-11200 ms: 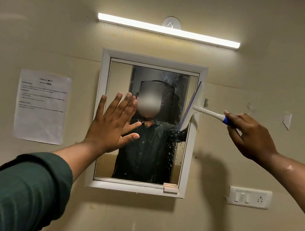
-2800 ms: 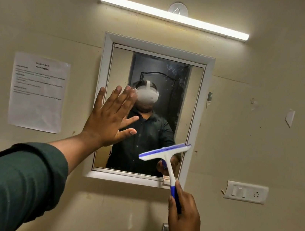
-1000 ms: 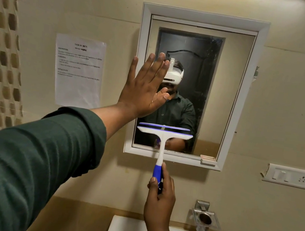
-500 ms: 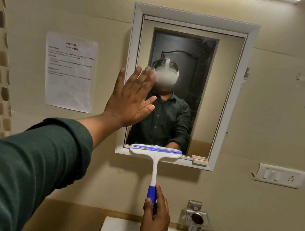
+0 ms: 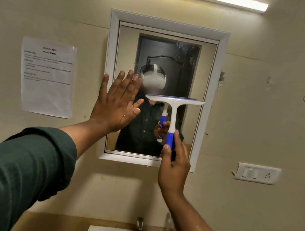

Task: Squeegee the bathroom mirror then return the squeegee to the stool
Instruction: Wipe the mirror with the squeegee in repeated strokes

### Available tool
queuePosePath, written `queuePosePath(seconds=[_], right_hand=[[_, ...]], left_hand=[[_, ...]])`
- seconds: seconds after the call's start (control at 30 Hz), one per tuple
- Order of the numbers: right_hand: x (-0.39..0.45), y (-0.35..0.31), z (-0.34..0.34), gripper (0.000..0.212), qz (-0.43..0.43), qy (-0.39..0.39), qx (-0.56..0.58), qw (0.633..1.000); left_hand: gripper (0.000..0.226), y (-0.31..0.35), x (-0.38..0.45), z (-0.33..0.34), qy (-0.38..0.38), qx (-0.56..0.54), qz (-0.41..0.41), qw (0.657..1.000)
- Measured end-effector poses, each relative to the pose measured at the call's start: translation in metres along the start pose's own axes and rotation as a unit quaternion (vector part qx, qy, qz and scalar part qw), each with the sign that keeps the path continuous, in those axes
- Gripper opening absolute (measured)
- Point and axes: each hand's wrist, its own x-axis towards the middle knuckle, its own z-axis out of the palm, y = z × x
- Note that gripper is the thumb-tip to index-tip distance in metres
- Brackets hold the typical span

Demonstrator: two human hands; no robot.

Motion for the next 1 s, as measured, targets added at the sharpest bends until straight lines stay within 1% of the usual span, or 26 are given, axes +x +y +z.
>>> queuePosePath(seconds=[0.1,0.2,0.43,0.6,0.73,0.8,0.87,0.93,1.0], right_hand=[[0.023,0.003,-0.005,0.053,0.006,0.004,-0.003,1.0],[0.021,0.012,-0.015,0.052,0.011,0.002,-0.017,1.0],[-0.052,0.071,-0.035,0.049,0.079,-0.015,-0.065,0.995],[-0.101,0.099,-0.051,0.062,0.14,-0.034,-0.079,0.986],[-0.12,0.117,-0.058,0.08,0.129,-0.01,-0.103,0.986],[-0.124,0.119,-0.061,0.077,0.126,-0.004,-0.1,0.987],[-0.12,0.109,-0.063,0.068,0.114,0.002,-0.086,0.99],[-0.103,0.086,-0.064,0.059,0.09,0.001,-0.069,0.994],[-0.071,0.058,-0.064,0.051,0.061,-0.015,-0.058,0.996]], left_hand=[[0.083,0.008,0.003,0.002,-0.01,0.002,0.001,1.0],[0.082,0.013,0.009,0.002,-0.003,-0.009,0.008,1.0],[0.086,0.023,0.014,0.007,-0.005,-0.003,0.01,1.0],[0.087,0.025,0.013,0.011,-0.006,-0.003,0.014,1.0],[0.088,0.025,0.015,0.008,0.001,0.003,0.015,1.0],[0.088,0.025,0.015,0.005,0.004,0.006,0.017,1.0],[0.087,0.025,0.015,0.002,0.007,0.006,0.018,1.0],[0.088,0.025,0.013,0.001,0.007,0.013,0.015,1.0],[0.09,0.024,0.013,-0.002,0.002,0.023,0.011,1.0]])
